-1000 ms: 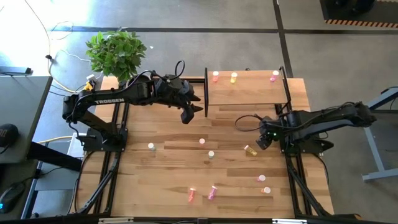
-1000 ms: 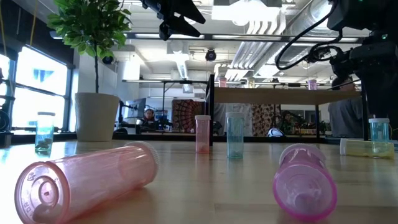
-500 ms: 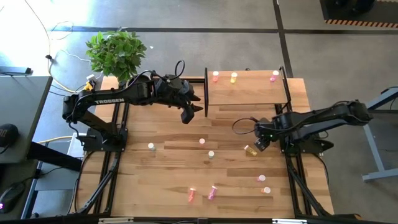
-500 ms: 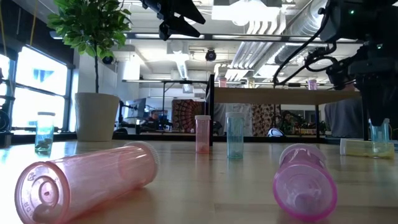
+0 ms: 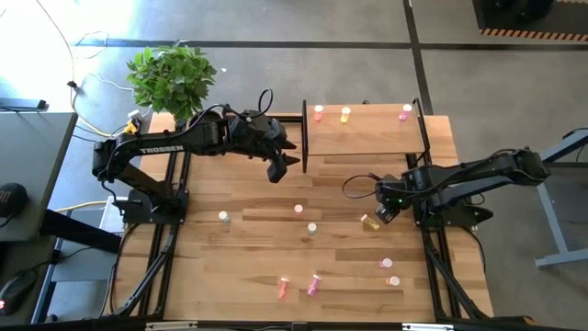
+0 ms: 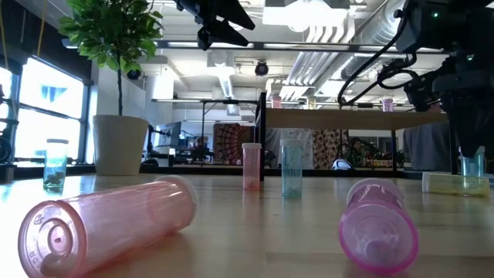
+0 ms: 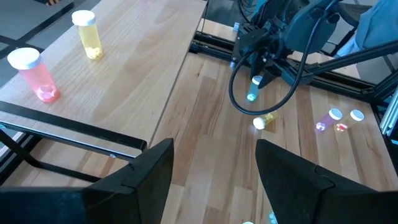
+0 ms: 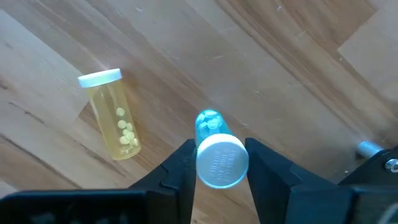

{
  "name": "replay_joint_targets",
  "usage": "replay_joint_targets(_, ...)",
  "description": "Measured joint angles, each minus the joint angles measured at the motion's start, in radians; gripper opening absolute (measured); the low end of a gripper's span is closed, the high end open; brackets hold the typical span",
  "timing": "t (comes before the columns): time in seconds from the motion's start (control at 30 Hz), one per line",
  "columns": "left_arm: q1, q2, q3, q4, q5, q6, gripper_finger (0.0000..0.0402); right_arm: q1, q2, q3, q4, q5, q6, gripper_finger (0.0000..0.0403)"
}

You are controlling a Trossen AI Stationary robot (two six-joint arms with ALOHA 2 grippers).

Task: Pick and place medicine bottles onto shelf by color
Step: Put the top right blue pill bottle on the shelf

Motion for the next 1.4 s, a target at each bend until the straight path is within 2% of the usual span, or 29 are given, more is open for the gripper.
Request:
replay_joint_targets(0.27,0.000,0.000,0.000,0.000,0.000,0.000,0.0216,0.000,0.000,0.069,-0.010,-0.029,-0.009,0.0112)
replay_joint_targets(0.67,0.028,0.000,0.000,0.000,-0.004,0.000,0.0216,-0.028,0.000,0.307,-0.032,-0.035,-0.065,0.0112)
replay_joint_targets(0.83,0.062,0.000,0.000,0.000,-0.004,0.011,0.0216,-0.059,0.000,0.414,-0.031,0.024,-0.078,0.0112)
replay_joint_targets(1.17,0.125,0.000,0.000,0.000,-0.004,0.011,0.0216,-0.197,0.007,0.569,-0.031,0.143,-0.157,0.0112)
replay_joint_targets(1.4,0.136,0.000,0.000,0.000,-0.004,0.048,0.0216,-0.360,0.084,0.679,-0.046,0.152,-0.308,0.0112)
